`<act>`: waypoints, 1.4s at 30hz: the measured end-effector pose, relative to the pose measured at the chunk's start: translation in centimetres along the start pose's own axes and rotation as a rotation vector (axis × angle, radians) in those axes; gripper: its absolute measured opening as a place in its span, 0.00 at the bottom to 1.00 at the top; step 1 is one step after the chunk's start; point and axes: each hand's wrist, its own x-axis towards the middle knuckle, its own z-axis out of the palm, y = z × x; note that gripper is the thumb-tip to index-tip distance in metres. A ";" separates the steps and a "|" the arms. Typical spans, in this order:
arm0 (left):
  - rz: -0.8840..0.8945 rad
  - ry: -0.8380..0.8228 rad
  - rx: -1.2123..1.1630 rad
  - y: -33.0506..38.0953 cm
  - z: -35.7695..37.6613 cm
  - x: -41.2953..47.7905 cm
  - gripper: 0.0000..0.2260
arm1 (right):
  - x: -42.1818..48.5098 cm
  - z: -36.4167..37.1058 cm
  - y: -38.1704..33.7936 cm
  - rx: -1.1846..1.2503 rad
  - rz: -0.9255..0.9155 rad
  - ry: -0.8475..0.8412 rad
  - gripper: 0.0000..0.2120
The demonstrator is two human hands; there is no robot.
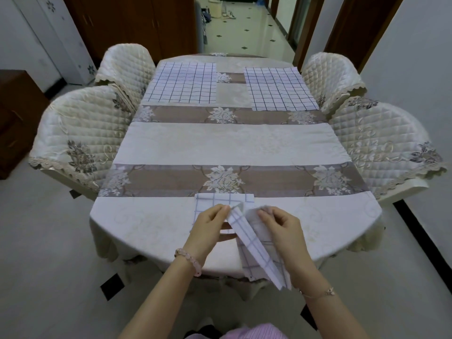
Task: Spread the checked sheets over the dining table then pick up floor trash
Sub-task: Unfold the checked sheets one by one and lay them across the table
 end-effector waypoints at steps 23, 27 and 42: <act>-0.269 -0.246 0.135 -7.0 -3.8 0.9 0.13 | 3.5 -5.7 2.7 0.261 0.323 0.088 0.10; -0.278 -0.156 0.078 -7.3 -3.0 0.7 0.04 | 3.8 -6.7 2.9 0.246 0.323 0.163 0.11; -0.052 0.224 -0.065 -2.6 0.9 0.6 0.07 | -2.4 1.8 -0.1 -0.148 0.151 -0.219 0.14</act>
